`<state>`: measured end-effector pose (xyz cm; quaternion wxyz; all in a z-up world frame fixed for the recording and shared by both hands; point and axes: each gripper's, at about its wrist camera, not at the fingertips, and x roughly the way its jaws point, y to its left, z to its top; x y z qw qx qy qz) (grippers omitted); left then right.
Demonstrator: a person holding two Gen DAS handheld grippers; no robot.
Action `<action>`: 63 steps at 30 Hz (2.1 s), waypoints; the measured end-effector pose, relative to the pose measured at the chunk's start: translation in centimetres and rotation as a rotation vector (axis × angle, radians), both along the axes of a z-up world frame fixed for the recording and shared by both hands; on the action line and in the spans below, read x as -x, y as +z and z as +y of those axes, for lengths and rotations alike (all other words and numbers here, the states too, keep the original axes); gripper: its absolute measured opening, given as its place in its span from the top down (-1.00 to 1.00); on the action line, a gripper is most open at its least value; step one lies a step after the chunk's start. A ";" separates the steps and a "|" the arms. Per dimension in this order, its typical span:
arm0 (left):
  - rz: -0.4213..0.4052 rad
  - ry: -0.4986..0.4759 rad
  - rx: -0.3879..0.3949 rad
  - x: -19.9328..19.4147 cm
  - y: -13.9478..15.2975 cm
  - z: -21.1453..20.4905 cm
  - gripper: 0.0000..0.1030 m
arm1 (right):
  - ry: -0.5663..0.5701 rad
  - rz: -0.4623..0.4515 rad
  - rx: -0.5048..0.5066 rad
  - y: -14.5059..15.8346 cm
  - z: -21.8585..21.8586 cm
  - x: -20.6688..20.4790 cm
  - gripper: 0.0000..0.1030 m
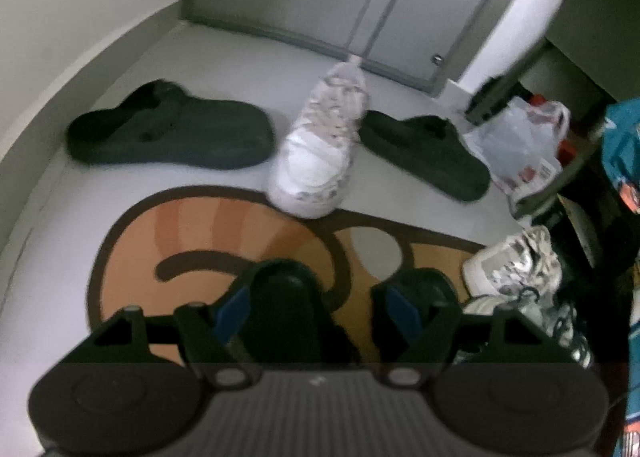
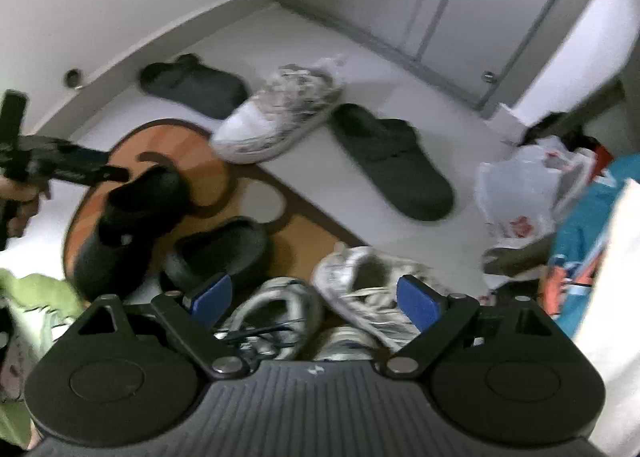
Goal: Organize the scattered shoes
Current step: 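Move the open left tool toward the white sneaker by the plastic bag, then close the left tool on the white sneaker's heel collar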
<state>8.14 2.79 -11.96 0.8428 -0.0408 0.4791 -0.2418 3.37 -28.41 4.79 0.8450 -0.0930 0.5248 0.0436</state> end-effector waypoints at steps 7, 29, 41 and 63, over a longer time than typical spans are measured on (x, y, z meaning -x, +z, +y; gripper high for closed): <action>0.001 -0.101 0.044 -1.7 0.7 -5.7 -0.51 | -0.126 -0.072 -0.003 1.4 -3.1 -0.9 -0.80; 0.164 -0.317 0.106 -2.2 0.7 -25.0 -0.40 | -0.198 -0.131 -0.075 4.1 -6.8 -1.1 -0.80; 0.386 -0.308 0.206 -3.9 -3.3 -30.6 -0.38 | -0.270 -0.174 -0.110 5.0 -8.4 -1.0 -0.80; 0.342 -0.269 0.083 -3.4 -7.6 -35.0 0.27 | -0.256 -0.129 -0.092 3.4 -7.7 -1.3 -0.81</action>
